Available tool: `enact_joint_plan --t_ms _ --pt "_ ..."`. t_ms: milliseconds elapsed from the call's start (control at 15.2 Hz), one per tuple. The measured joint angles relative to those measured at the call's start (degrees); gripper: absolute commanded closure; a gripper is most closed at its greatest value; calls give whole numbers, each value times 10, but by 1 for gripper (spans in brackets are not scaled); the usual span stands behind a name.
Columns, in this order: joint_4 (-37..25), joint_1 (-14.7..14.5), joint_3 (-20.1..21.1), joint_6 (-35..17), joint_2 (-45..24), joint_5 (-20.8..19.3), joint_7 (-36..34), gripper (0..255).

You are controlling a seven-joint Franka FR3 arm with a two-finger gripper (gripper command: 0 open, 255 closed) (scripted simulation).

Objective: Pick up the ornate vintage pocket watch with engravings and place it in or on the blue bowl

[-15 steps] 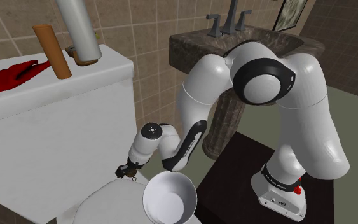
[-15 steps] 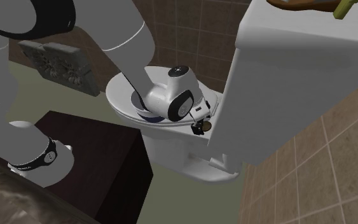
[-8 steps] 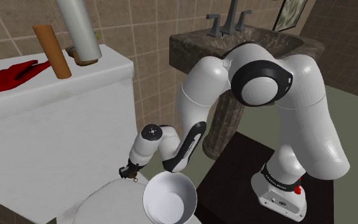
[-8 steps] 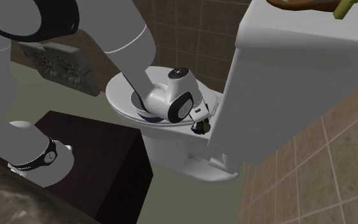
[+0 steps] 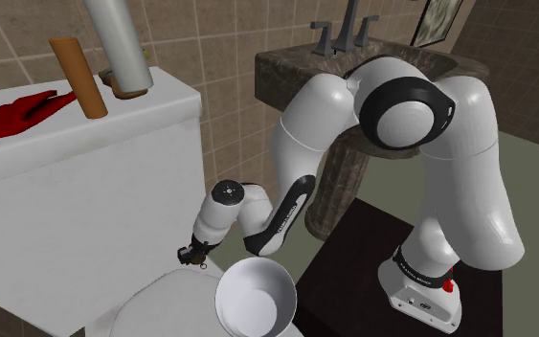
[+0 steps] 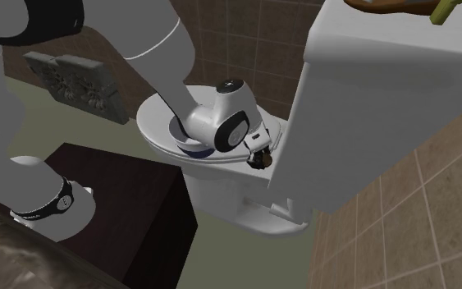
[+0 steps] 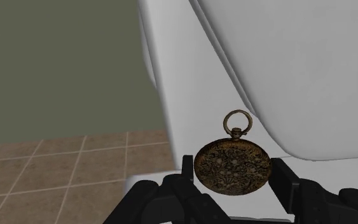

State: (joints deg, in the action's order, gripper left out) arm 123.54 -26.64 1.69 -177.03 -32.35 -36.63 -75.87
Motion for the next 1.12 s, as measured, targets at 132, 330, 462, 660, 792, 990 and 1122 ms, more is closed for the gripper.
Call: enact_joint_plan --t_ms 132,330,462,660,792,990,1122 --pt "8 13 15 12 17 6 9 255" --pt "13 33 39 31 39 18 24 255" --pt "16 45 54 43 52 27 34 255" --pt "23 64 75 59 73 42 50 255" --pt "29 77 91 71 88 54 63 255" --pt "31 92 112 90 108 73 79 255" --pt "32 102 124 100 118 85 91 255"
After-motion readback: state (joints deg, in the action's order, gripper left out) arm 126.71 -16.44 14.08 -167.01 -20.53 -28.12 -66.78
